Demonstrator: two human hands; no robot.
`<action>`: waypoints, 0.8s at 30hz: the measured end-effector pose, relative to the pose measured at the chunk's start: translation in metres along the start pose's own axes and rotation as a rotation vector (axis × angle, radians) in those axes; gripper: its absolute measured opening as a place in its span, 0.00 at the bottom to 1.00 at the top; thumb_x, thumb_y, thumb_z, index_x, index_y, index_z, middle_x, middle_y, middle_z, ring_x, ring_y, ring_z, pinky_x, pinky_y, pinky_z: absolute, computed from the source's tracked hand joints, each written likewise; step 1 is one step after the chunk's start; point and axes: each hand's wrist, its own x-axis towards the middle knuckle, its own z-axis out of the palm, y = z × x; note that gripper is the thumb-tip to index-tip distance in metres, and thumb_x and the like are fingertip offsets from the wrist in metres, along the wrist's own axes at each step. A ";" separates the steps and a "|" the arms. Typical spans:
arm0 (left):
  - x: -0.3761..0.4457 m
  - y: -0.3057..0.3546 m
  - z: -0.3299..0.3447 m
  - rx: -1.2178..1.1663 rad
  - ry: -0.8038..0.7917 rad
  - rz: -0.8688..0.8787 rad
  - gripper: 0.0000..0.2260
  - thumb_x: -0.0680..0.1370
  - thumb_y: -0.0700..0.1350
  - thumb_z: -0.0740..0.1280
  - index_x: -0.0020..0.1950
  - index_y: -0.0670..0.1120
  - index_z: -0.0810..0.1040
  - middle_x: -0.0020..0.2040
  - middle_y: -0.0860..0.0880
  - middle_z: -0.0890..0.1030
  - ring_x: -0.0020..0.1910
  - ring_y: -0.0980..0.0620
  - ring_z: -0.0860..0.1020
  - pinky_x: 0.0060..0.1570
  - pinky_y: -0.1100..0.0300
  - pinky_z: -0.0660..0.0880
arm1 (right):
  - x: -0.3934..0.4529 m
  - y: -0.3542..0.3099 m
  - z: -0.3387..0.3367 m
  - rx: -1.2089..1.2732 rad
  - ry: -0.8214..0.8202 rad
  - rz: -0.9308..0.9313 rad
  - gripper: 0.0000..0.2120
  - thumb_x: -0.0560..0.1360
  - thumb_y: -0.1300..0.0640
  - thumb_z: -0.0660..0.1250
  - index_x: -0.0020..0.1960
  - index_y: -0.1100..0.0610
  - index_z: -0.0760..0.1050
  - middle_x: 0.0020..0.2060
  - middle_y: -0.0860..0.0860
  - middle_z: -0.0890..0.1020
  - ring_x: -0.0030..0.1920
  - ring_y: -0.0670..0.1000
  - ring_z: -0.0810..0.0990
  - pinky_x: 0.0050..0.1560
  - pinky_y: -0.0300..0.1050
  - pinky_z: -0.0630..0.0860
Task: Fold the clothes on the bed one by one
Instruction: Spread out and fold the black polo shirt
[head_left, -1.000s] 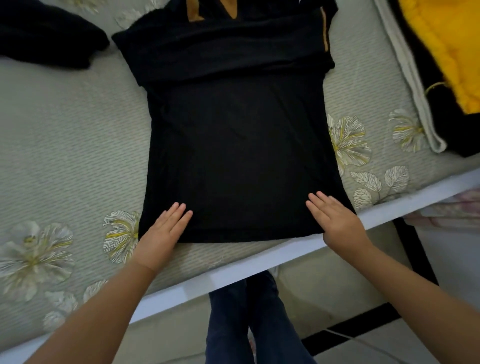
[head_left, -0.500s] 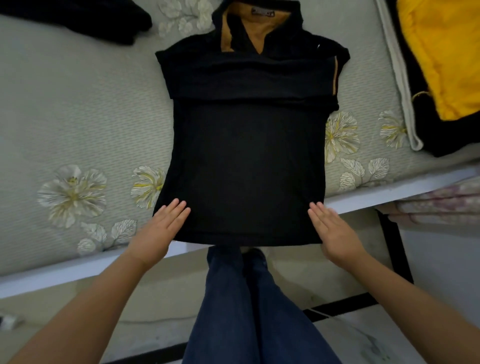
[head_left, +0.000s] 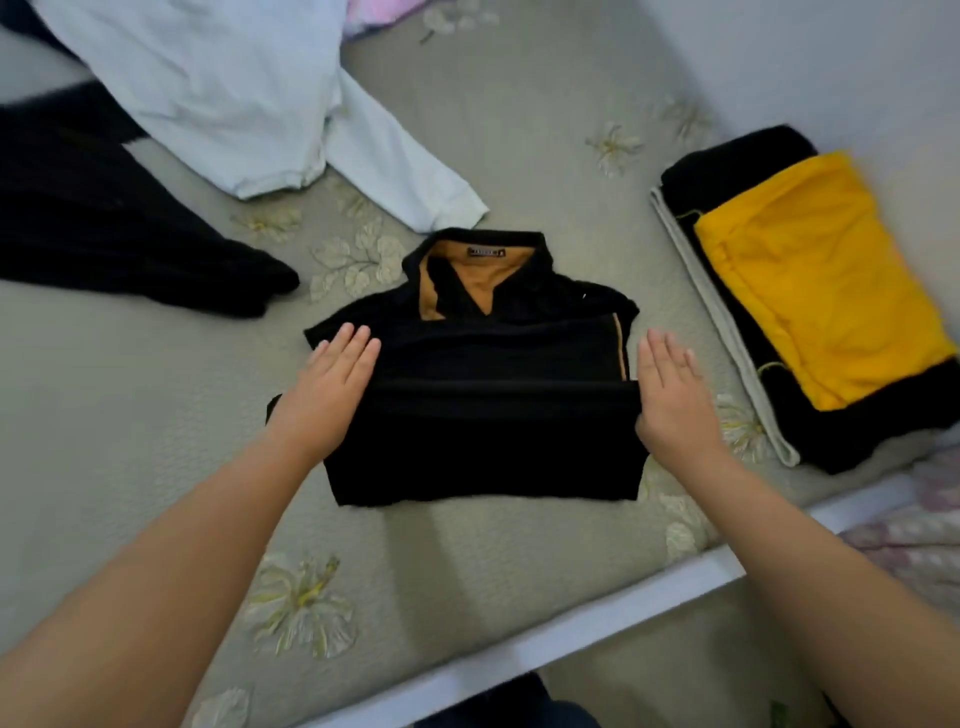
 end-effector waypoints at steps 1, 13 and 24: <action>0.012 -0.005 -0.002 0.023 -0.010 0.005 0.30 0.78 0.32 0.52 0.74 0.41 0.39 0.75 0.42 0.40 0.74 0.45 0.39 0.70 0.56 0.36 | 0.011 0.000 -0.001 -0.008 0.007 0.003 0.28 0.76 0.67 0.53 0.73 0.67 0.46 0.73 0.63 0.48 0.74 0.60 0.44 0.70 0.44 0.33; 0.227 -0.069 -0.015 0.241 -0.224 -0.041 0.29 0.78 0.38 0.57 0.75 0.47 0.47 0.76 0.47 0.53 0.75 0.50 0.50 0.72 0.50 0.46 | 0.234 0.037 0.028 -0.097 -0.112 0.044 0.30 0.74 0.66 0.54 0.74 0.64 0.47 0.74 0.60 0.53 0.74 0.56 0.49 0.72 0.50 0.44; 0.198 -0.012 0.069 -0.206 0.260 -0.252 0.17 0.74 0.40 0.57 0.58 0.32 0.75 0.60 0.32 0.75 0.62 0.31 0.70 0.60 0.33 0.62 | 0.230 0.004 0.095 0.176 0.081 -0.117 0.20 0.75 0.57 0.57 0.64 0.65 0.71 0.64 0.63 0.72 0.67 0.64 0.67 0.66 0.62 0.60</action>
